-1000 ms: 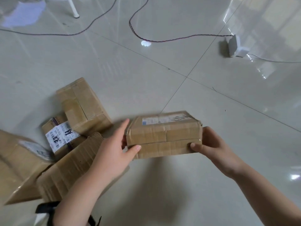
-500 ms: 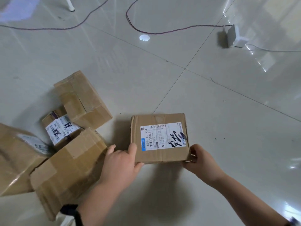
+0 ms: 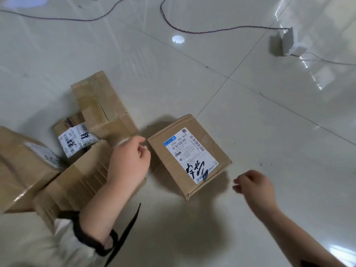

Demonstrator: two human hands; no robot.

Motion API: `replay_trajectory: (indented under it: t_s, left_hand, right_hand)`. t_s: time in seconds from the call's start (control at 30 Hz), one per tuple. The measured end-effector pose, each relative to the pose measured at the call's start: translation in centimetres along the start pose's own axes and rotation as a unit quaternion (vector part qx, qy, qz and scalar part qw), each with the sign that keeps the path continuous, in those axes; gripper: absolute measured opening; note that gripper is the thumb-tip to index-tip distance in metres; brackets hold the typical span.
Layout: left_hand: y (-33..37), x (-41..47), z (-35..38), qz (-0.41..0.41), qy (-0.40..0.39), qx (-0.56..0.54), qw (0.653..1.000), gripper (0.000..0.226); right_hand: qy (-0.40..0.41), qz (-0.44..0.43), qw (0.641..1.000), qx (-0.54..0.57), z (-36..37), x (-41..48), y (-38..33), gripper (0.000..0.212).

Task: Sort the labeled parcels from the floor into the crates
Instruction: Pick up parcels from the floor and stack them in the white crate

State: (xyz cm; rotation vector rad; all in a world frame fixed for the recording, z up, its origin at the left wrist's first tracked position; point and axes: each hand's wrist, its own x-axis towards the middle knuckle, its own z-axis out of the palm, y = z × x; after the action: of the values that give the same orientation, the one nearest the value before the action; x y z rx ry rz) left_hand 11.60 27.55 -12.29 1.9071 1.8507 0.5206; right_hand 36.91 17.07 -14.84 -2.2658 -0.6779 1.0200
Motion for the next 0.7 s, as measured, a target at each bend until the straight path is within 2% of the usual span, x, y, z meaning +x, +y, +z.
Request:
replay_trajectory:
  t_s: [0.03, 0.07, 0.13, 0.17, 0.23, 0.33, 0.5, 0.57, 0.7]
  left_hand:
    - [0.5, -1.2, 0.3, 0.016, -0.01, 0.059, 0.998, 0.017]
    - [0.9, -2.2, 0.8, 0.048, -0.043, 0.162, 0.985, 0.027]
    - [1.7, -3.5, 1.7, 0.081, -0.126, 0.328, 0.933, 0.047]
    - [1.7, -3.6, 2.0, 0.082, -0.141, 0.351, 0.922, 0.052]
    - [1.6, -3.1, 2.2, 0.069, -0.15, 0.344, 0.924, 0.048]
    - [0.8, -1.6, 2.2, 0.066, -0.133, 0.3, 0.942, 0.035]
    - [-0.1, -1.2, 2.5, 0.061, -0.112, 0.281, 0.951, 0.031]
    - [0.0, -1.3, 2.5, 0.053, -0.111, 0.288, 0.95, 0.032]
    - [0.3, -0.9, 2.7, 0.043, -0.13, 0.311, 0.941, 0.031]
  right_hand:
    - [0.043, -0.027, 0.999, -0.007, -0.6, 1.9, -0.8, 0.018]
    - [0.038, -0.05, 0.998, -0.011, -0.8, 3.7, -1.7, 0.019]
    - [-0.059, -0.073, 0.996, 0.006, -0.1, 5.9, -3.2, 0.017]
    - [-0.115, -0.066, 0.991, 0.018, 0.7, 6.1, -3.8, 0.016]
    - [-0.158, -0.09, 0.983, -0.021, 1.9, 5.0, -4.3, 0.021]
    - [-0.125, -0.134, 0.981, -0.069, 3.0, 2.6, -3.1, 0.02]
    - [-0.162, -0.085, 0.983, 0.015, 4.1, 0.7, -1.3, 0.012]
    - [-0.19, -0.07, 0.978, 0.046, 3.9, 0.9, -1.5, 0.016]
    - [-0.209, -0.079, 0.974, 0.047, 4.0, 1.0, -1.7, 0.009]
